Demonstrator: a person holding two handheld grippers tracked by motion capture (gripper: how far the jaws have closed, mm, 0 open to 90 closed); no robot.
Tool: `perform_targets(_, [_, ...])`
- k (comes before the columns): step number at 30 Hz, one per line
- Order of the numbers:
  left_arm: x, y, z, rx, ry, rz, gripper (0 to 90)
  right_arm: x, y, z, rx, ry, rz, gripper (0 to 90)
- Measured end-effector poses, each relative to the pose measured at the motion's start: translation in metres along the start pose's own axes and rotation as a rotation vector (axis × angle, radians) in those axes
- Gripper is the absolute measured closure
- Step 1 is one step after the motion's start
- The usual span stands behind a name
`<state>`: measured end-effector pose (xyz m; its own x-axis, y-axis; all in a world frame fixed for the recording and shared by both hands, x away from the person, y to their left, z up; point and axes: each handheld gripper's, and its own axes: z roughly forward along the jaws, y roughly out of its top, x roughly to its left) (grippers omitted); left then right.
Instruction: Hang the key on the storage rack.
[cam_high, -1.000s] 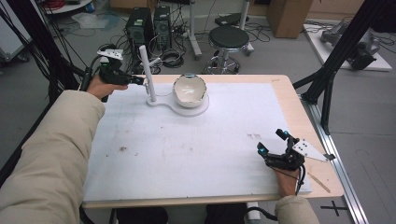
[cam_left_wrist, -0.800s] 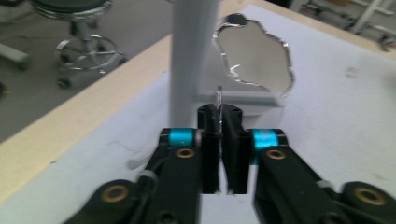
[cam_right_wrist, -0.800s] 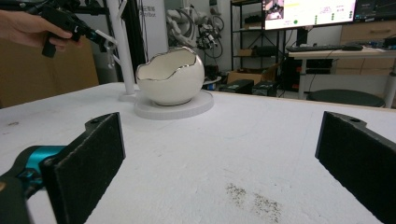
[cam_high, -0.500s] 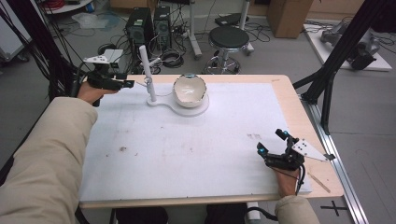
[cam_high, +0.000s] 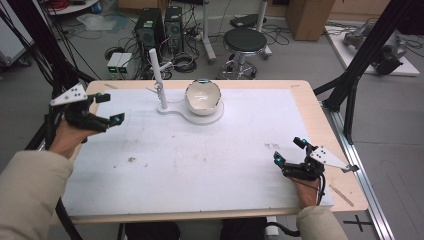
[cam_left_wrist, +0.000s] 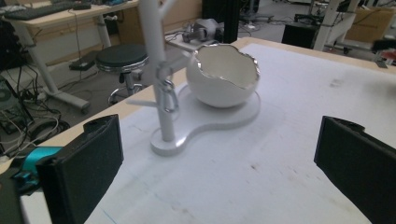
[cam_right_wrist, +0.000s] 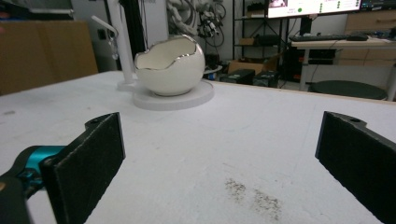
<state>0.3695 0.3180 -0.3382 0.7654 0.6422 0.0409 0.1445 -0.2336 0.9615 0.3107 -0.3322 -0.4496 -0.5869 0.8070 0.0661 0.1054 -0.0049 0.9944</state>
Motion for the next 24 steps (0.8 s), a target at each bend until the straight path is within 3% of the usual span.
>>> perform_targets(4, [-0.02,-0.021,-0.012,-0.044,0.017,0.01,1.7,-0.003,0.002,0.009,0.032,-0.004,-0.002,0.5])
perform_targets(7, [-0.033,-0.04,-0.015,-0.086,0.041,-0.011,1.7,-0.004,0.002,0.011,0.028,-0.012,-0.004,0.4])
perform_targets(11, [-0.046,-0.061,-0.013,-0.135,0.05,-0.03,1.7,-0.003,0.002,0.011,0.032,-0.011,-0.007,0.4])
perform_targets(15, [-0.061,-0.08,-0.007,-0.155,0.096,-0.03,1.7,-0.001,0.001,0.01,0.028,-0.019,-0.028,0.4])
perform_targets(18, [-0.069,-0.089,-0.006,-0.181,0.117,-0.021,1.7,0.0,0.001,0.01,0.027,-0.02,-0.028,0.4])
perform_targets(24, [-0.075,-0.104,-0.006,-0.214,0.137,-0.04,1.7,-0.001,0.001,0.01,0.031,-0.02,-0.023,0.5])
